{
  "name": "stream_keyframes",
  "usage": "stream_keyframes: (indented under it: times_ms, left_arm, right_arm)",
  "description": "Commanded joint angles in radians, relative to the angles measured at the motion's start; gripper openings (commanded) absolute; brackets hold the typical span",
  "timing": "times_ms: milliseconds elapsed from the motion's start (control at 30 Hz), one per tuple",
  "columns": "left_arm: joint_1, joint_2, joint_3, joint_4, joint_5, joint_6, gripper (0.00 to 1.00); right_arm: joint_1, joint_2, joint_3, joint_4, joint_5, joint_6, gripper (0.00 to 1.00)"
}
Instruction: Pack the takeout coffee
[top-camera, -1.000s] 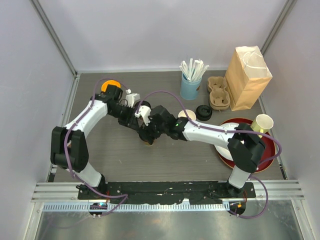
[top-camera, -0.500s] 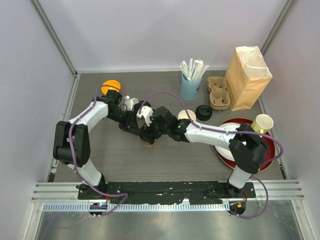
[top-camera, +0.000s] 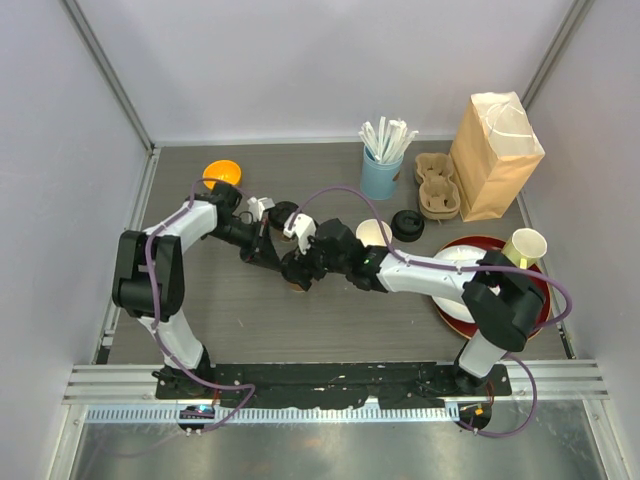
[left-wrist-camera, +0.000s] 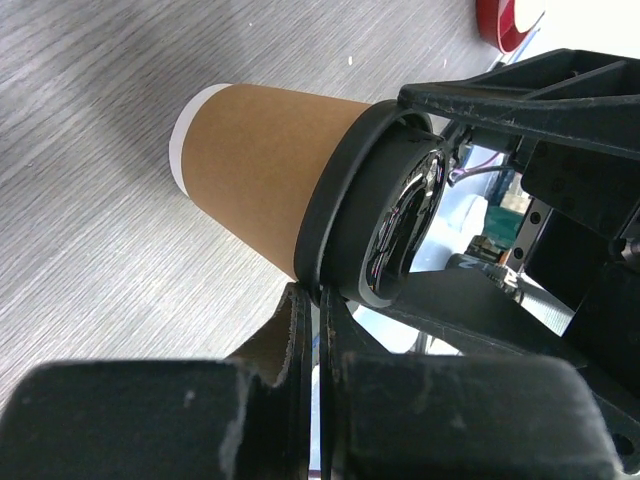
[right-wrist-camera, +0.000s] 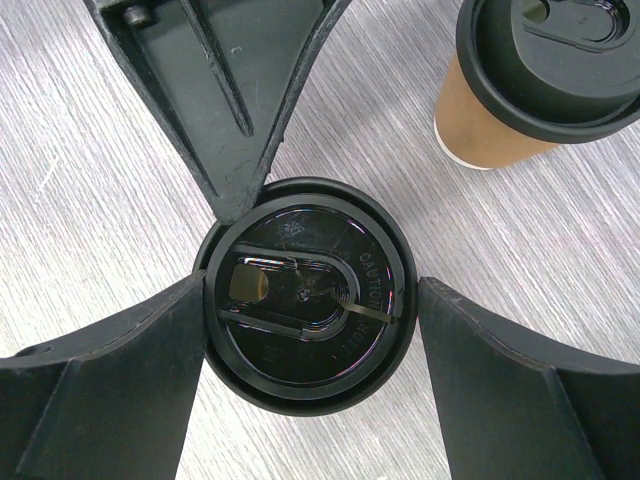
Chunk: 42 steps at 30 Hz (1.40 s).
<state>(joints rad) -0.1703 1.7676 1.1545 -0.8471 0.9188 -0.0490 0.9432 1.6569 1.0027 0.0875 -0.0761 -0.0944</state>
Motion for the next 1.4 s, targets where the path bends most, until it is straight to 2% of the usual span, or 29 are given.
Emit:
stream_keyframes:
  times_ms: [0, 300, 467, 567, 600, 700, 967, 1367]
  left_arm:
    - [-0.040, 0.099, -0.047, 0.088, -0.178, 0.054, 0.00]
    - [-0.041, 0.173, -0.056, 0.097, -0.256, 0.054, 0.00]
    - [-0.040, 0.116, -0.045, 0.100, -0.261, 0.054, 0.00]
    - [-0.040, 0.044, -0.027, 0.106, -0.239, 0.055, 0.00]
    - [-0.041, 0.027, -0.023, 0.108, -0.239, 0.055, 0.00]
    - [-0.041, -0.016, -0.006, 0.092, -0.255, 0.037, 0.00]
    - [-0.041, -0.023, 0.033, 0.046, -0.250, 0.067, 0.00]
    - [-0.041, -0.057, 0.050, 0.045, -0.265, 0.069, 0.00]
  right_arm:
    - [0.011, 0.087, -0.104, -0.186, -0.047, 0.064, 0.63]
    - [0.003, 0.076, -0.150, -0.155, -0.051, 0.082, 0.61]
    - [0.000, 0.055, -0.141, -0.167, -0.041, 0.079, 0.61]
    - [0.000, 0.040, -0.106, -0.196, -0.027, 0.073, 0.72]
    - [0.002, 0.034, -0.098, -0.203, -0.025, 0.070, 0.79]
    - [0.000, 0.001, -0.072, -0.213, -0.024, 0.064, 0.88]
    - [0.002, -0.049, 0.030, -0.267, -0.027, 0.052, 0.92]
    - [0.002, -0.114, 0.050, -0.223, -0.037, 0.033, 0.93]
